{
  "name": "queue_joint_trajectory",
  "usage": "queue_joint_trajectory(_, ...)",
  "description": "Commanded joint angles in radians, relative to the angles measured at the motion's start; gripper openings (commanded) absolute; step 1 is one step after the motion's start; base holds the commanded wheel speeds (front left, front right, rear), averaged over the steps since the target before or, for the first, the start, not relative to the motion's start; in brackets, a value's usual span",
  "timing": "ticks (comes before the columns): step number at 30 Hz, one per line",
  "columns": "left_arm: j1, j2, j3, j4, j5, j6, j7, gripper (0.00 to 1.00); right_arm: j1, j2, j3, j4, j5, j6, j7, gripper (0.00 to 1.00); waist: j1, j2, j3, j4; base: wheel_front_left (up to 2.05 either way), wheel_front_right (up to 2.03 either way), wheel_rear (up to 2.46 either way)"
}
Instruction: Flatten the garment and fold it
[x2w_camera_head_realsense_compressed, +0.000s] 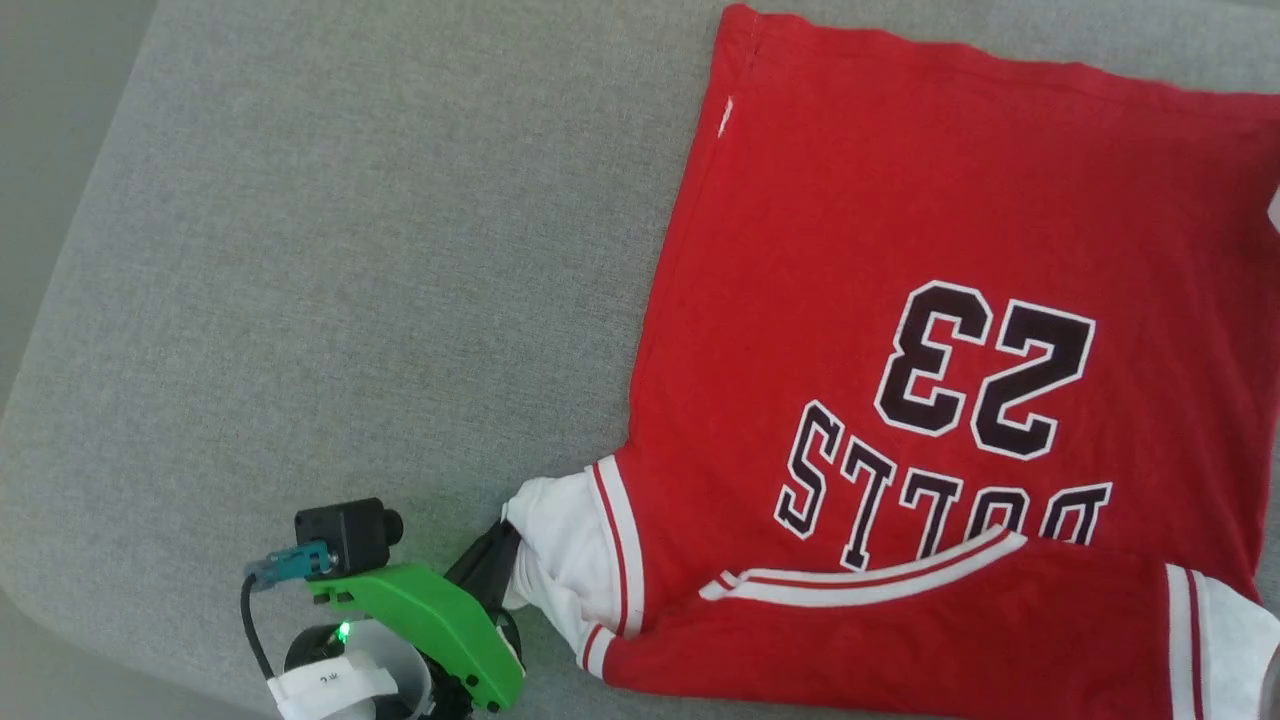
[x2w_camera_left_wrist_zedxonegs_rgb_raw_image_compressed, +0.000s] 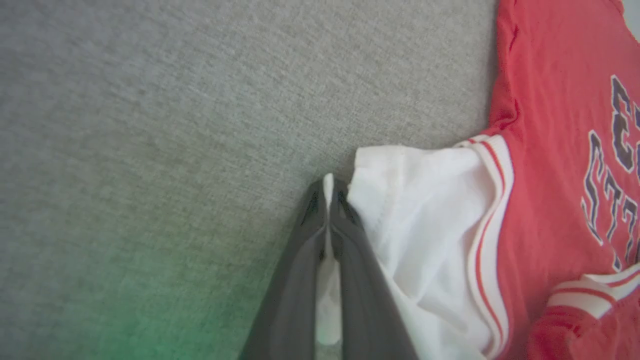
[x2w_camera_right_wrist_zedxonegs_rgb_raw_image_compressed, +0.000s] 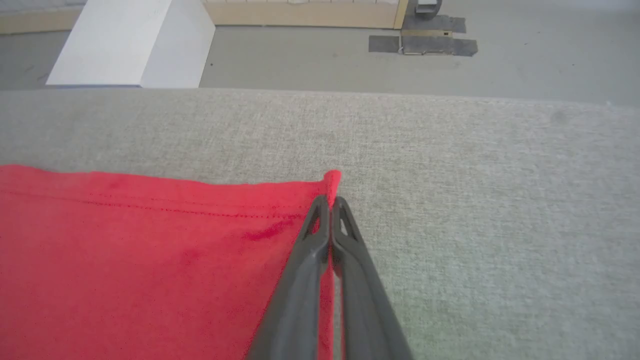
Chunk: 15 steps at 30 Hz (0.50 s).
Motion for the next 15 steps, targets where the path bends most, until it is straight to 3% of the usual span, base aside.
queue_joint_trajectory(1, 0.011, -0.003, -0.013, 0.062, -0.003, 0.016, 0.016, 0.0, 0.048, 0.021, -0.013, -0.027, 0.015, -0.002, -0.073, 0.0, 0.0, -0.0001, -0.028, -0.003, 0.0, 0.0, 0.0)
queue_joint_trajectory(9, 0.062, 0.026, 0.001, 0.063, -0.016, 0.031, 0.015, 0.0, 0.333, 0.091, -0.016, -0.217, 0.064, -0.002, -0.551, 0.0, 0.0, -0.0001, -0.15, -0.061, 0.0, 0.0, 0.0)
queue_joint_trajectory(15, 0.11, 0.059, 0.008, 0.054, -0.026, 0.045, 0.027, 0.0, 0.556, 0.181, -0.112, -0.331, 0.076, -0.002, -0.643, 0.0, 0.0, -0.0001, -0.256, -0.125, 0.0, 0.0, 0.0)
